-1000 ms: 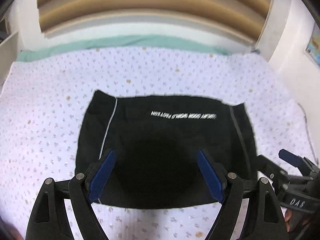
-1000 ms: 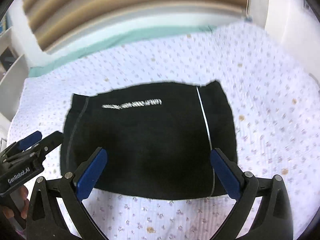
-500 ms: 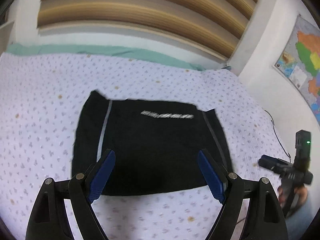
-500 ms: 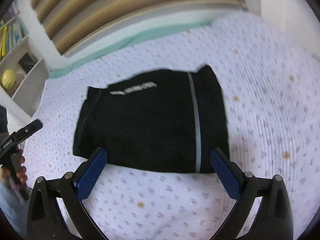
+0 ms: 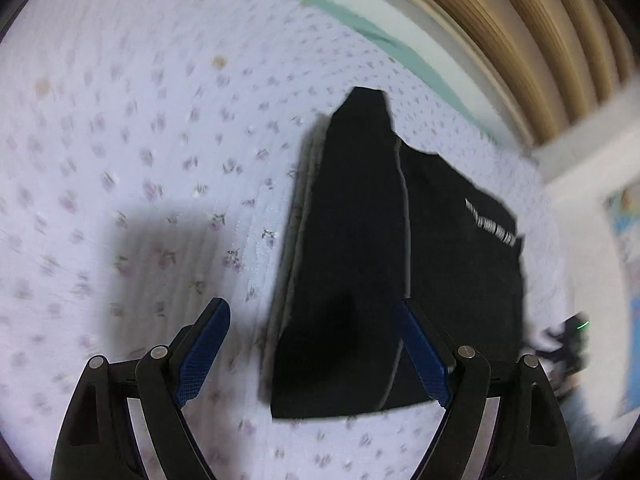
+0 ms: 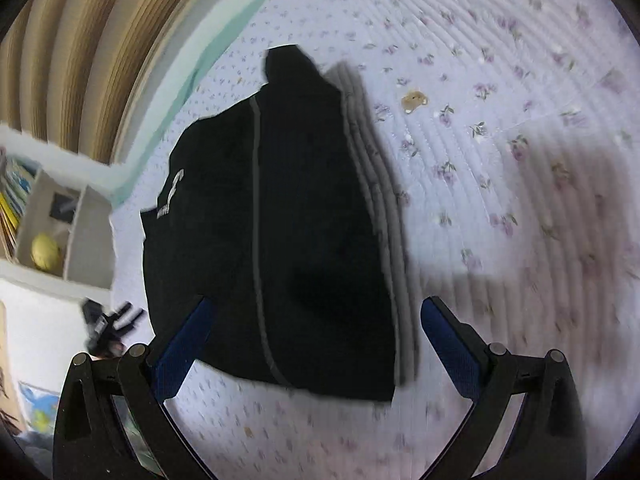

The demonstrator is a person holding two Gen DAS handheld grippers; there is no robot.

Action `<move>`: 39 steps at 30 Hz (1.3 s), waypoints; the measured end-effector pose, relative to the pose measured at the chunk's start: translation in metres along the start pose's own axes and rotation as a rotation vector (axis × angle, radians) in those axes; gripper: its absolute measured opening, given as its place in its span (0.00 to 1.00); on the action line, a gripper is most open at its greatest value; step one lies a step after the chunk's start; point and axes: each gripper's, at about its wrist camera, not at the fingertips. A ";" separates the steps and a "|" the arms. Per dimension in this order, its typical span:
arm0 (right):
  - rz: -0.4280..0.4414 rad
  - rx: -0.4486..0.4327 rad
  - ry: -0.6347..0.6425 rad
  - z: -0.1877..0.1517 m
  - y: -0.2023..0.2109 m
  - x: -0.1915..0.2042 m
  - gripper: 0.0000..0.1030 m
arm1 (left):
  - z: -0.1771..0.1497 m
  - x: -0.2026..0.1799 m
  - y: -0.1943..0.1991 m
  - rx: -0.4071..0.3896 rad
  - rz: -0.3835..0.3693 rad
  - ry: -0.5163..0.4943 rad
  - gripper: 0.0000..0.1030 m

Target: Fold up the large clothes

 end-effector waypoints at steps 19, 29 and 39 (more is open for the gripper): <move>0.058 0.282 0.090 0.047 -0.092 0.006 1.00 | 0.020 0.002 -0.108 0.159 -0.321 -0.008 0.99; -0.028 0.395 0.232 0.020 -0.148 0.064 1.00 | 0.019 -0.051 -0.141 0.223 -0.214 0.010 0.93; -0.177 0.220 0.206 0.005 -0.118 0.094 0.59 | 0.014 -0.080 -0.120 0.209 -0.049 0.088 0.46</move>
Point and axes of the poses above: each gripper's, at about its wrist camera, not at the fingertips, and y roughly against the way its jaws point, x to its left, z to its top, and after that the axes turned 11 degrees about -y, right-handed
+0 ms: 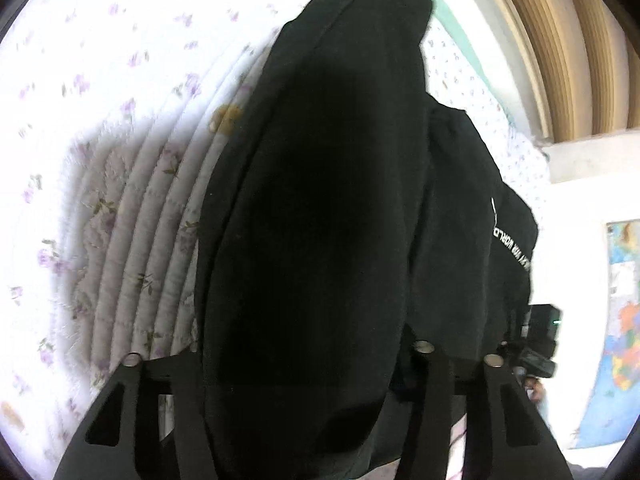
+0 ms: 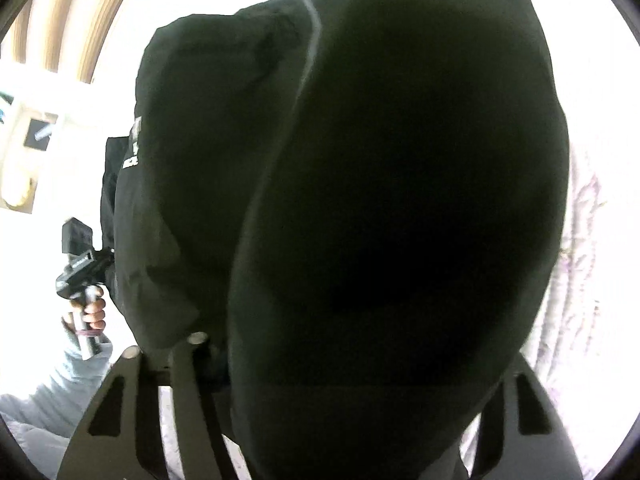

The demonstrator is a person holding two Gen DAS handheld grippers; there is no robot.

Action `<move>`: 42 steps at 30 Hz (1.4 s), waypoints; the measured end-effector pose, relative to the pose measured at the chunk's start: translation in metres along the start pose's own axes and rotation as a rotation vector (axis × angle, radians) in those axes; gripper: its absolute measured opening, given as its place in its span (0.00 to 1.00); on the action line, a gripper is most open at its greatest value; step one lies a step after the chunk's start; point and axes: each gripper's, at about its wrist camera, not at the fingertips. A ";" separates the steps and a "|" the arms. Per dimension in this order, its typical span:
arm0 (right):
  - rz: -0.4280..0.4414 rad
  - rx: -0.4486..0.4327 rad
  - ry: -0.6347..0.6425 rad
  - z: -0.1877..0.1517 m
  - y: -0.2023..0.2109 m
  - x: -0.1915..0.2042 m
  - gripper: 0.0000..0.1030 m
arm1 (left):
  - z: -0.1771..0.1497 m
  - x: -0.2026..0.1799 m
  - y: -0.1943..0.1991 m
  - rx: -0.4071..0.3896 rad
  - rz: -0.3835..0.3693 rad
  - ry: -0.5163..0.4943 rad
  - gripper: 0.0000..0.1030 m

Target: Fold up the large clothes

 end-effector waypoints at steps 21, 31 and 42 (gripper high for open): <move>0.140 -0.136 0.057 -0.151 0.119 0.044 0.43 | -0.109 -0.111 0.122 -0.103 0.071 -0.231 0.35; 0.149 -0.186 0.071 -0.300 0.202 0.028 0.43 | -0.237 -0.166 0.185 -0.144 0.037 -0.256 0.35; 0.079 -0.136 0.000 -0.347 0.138 0.029 0.44 | -0.296 -0.148 0.162 -0.092 0.098 -0.224 0.35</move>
Point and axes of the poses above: each gripper's, at about its wrist camera, not at the fingertips, and y roughly against the way its jaws point, x to its left, z to its top, and after that the axes turned 11 degrees about -y, right-handed
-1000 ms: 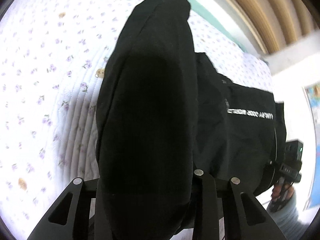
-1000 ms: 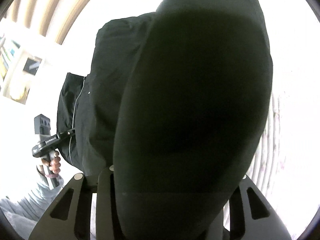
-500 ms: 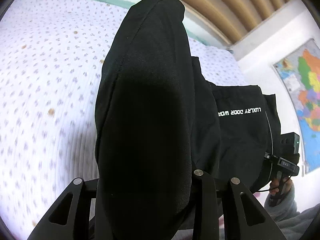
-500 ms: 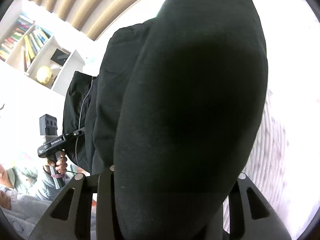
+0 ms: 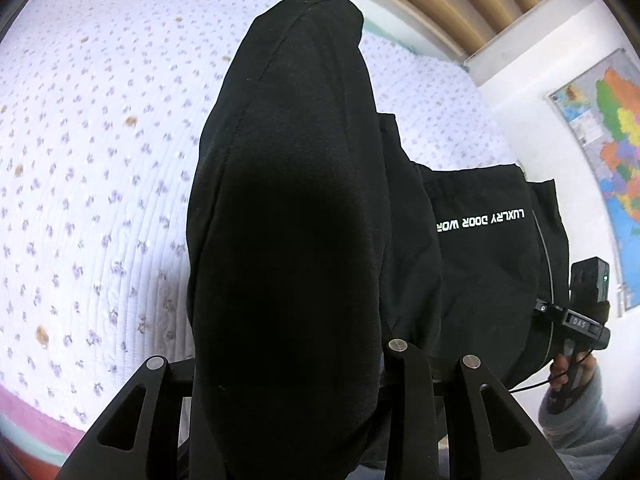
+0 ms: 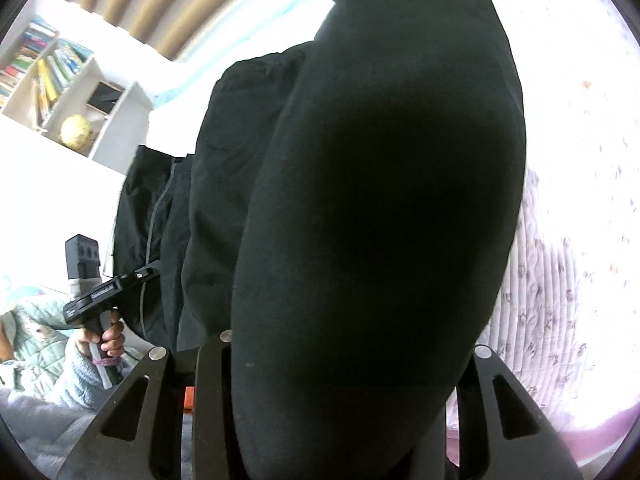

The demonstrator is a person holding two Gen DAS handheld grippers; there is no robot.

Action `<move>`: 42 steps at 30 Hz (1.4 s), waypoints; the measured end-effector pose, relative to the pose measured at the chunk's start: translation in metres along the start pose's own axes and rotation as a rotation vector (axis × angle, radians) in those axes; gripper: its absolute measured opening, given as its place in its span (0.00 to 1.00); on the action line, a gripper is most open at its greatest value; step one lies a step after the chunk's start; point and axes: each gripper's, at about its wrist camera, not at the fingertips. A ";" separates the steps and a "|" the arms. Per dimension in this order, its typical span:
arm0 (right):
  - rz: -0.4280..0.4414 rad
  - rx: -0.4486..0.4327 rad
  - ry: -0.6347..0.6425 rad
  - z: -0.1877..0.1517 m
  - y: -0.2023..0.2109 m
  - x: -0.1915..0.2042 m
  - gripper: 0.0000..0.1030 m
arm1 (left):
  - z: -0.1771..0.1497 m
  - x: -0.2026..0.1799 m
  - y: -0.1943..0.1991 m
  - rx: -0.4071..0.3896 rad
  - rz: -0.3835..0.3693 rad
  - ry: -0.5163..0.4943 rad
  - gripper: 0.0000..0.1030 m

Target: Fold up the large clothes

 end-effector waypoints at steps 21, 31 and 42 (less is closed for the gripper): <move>-0.386 -0.042 -0.197 -0.005 -0.019 -0.088 0.77 | -0.056 0.135 -0.008 0.057 0.074 0.365 0.71; -0.748 -0.065 0.071 -0.016 0.036 0.033 0.78 | -0.048 0.035 0.098 0.037 0.528 0.187 0.69; -0.463 -0.265 0.160 -0.043 0.076 0.168 0.78 | -0.007 -0.127 0.123 -0.065 0.436 -0.084 0.69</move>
Point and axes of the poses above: each gripper's, at about its wrist camera, not at the fingertips, and y roughly against the way its jaws point, x to its left, z to its top, and after that the axes turned 11 degrees about -y, right-handed
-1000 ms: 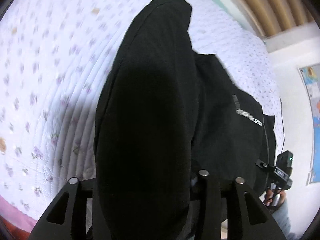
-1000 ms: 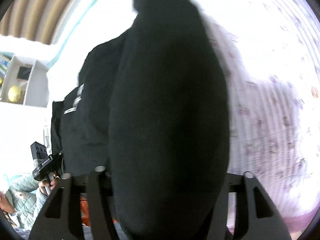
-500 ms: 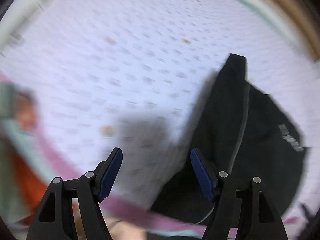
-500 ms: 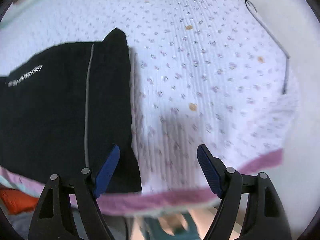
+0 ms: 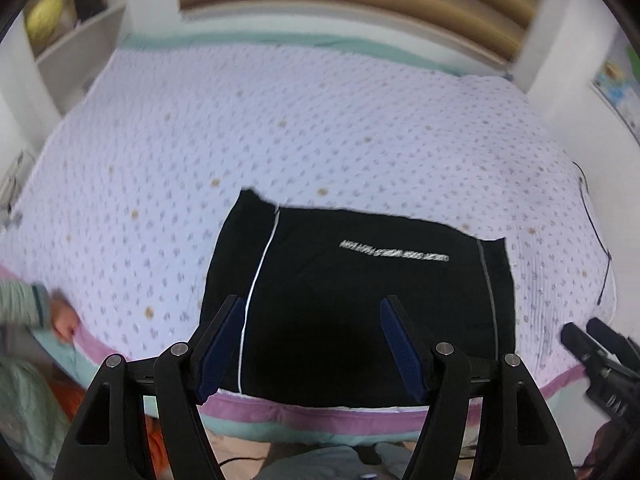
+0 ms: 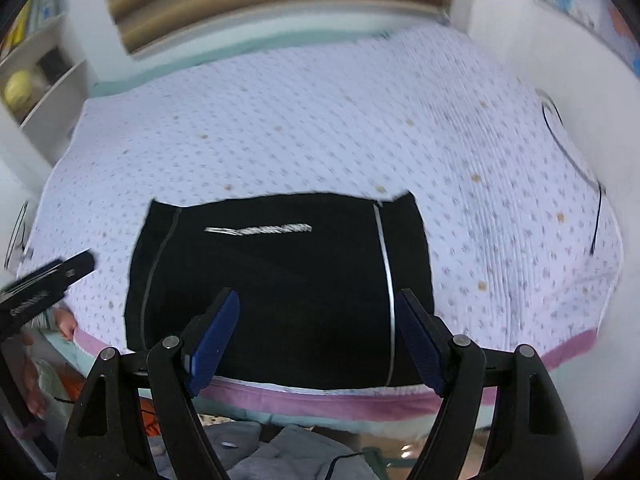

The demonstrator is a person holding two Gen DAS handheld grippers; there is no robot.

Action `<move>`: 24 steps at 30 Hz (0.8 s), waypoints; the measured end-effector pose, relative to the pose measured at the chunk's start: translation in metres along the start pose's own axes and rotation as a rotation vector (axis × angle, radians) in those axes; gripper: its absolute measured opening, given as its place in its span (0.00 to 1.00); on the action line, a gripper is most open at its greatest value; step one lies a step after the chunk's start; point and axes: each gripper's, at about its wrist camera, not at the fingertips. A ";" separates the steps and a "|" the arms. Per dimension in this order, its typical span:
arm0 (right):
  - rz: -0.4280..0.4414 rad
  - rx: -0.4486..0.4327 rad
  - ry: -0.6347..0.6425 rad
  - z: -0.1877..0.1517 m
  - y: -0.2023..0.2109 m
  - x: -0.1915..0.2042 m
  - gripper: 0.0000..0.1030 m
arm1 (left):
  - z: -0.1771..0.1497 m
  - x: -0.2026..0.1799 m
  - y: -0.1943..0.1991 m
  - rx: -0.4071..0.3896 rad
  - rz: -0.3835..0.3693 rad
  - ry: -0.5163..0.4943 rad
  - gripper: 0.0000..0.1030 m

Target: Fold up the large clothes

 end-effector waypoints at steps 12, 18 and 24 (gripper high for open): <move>0.039 -0.018 0.040 -0.004 0.004 0.044 0.78 | 0.000 -0.047 0.028 -0.060 0.013 -0.141 0.69; 0.038 -0.025 0.057 -0.005 0.003 0.047 0.78 | 0.000 -0.045 0.021 -0.037 -0.011 -0.136 0.69; 0.040 -0.043 0.063 -0.006 0.007 0.043 0.78 | 0.000 -0.049 0.018 -0.030 0.026 -0.159 0.69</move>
Point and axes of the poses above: each gripper's, at about its wrist camera, not at the fingertips, and y roughly against the way its jaws point, x to its left, z to its top, and after that the axes turned 11 degrees about -y, right-handed
